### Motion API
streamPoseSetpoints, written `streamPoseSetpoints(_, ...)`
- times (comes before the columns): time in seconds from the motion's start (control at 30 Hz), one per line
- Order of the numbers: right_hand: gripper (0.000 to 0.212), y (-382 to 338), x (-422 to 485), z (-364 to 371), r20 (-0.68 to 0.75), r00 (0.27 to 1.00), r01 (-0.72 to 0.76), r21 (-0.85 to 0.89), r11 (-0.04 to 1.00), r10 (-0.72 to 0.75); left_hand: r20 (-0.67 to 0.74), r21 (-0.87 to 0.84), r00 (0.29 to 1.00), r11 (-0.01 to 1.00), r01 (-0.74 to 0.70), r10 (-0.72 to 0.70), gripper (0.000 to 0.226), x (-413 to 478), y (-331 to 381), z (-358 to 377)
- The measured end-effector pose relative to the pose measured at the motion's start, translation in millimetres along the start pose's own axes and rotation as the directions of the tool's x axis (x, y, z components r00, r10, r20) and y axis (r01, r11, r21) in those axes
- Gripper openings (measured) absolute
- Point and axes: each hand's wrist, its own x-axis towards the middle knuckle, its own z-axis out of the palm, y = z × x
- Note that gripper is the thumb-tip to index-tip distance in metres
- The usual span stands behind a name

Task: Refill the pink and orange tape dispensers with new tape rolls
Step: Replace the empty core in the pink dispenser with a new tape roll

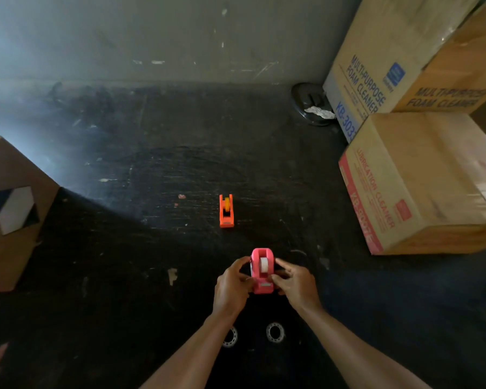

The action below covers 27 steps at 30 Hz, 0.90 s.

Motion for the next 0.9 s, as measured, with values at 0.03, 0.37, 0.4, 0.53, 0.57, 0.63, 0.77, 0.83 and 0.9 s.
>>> streamPoseSetpoints(0.03,0.057,4.0,-6.2,2.3,0.005,1.0,0.003,0.0,1.0,-0.003,0.001,0.001,1.0,1.0,0.004,-0.004,0.059,-6.0,-3.8,1.1)
streamPoseSetpoints(0.37,0.054,12.8,-34.6,6.9,-0.016,1.0,-0.003,0.005,1.0,0.003,-0.007,0.033,1.0,0.999,-0.013,0.013,0.06,-25.8,-11.1,4.9)
streamPoseSetpoints(0.4,0.053,11.3,-36.9,7.0,-0.021,1.0,0.007,-0.012,1.0,-0.007,-0.01,0.036,1.0,0.999,-0.016,0.016,0.059,-26.6,-10.6,5.2)
streamPoseSetpoints(0.53,0.049,-1.4,-42.3,6.5,-0.078,0.989,0.112,-0.118,0.987,-0.122,-0.027,0.024,1.0,1.0,-0.002,0.003,0.057,-30.3,-8.5,6.8)
streamPoseSetpoints(0.57,0.048,-4.2,-40.9,6.7,-0.079,0.985,0.143,-0.151,0.978,-0.156,-0.028,0.022,1.0,1.0,0.003,-0.003,0.056,-31.4,-7.7,6.4)
streamPoseSetpoints(0.63,0.05,-8.3,-35.7,7.4,-0.03,0.978,0.195,-0.235,0.952,-0.208,-0.02,0.016,1.0,1.0,-0.005,0.006,0.054,-33.4,-5.3,5.1)
streamPoseSetpoints(0.77,0.053,-17.8,-23.9,5.9,0.099,0.974,0.224,-0.373,0.9,-0.202,-0.018,-0.006,1.0,1.0,-0.012,0.012,0.049,-37.2,-0.5,3.8)
streamPoseSetpoints(0.83,0.05,-21.8,-22.3,4.7,0.116,0.974,0.224,-0.383,0.896,-0.194,-0.019,-0.007,1.0,1.0,-0.012,0.012,0.049,-38.0,-0.2,3.6)
streamPoseSetpoints(0.9,0.049,-24.0,-23.2,3.2,0.126,0.973,0.229,-0.376,0.898,-0.196,-0.021,0.013,0.999,1.0,-0.024,0.025,0.051,-39.2,0.3,2.8)
